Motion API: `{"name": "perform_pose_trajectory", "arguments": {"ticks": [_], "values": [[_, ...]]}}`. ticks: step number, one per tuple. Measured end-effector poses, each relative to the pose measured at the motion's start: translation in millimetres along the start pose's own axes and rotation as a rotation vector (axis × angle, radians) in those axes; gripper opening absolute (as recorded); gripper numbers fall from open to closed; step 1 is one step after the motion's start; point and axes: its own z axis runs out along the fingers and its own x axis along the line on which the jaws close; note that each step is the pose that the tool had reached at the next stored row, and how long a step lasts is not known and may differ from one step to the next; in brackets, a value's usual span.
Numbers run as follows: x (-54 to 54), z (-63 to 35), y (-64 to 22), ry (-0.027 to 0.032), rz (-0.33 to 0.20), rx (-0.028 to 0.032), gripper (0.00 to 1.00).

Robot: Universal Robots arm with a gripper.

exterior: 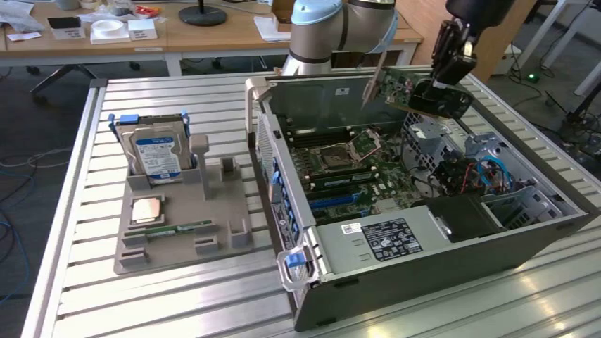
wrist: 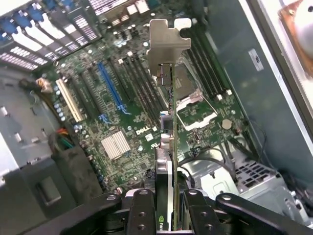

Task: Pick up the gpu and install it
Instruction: 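Insert the gpu into the slot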

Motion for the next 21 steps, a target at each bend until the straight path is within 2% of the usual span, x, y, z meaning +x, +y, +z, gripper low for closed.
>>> {"name": "perform_pose_trajectory", "arguments": {"ticks": [16, 21], "values": [[0.0, 0.0, 0.0, 0.0123, -0.280, -0.0027, 0.27], [0.0, 0.0, 0.0, 0.0129, -0.291, -0.0029, 0.27]]}}
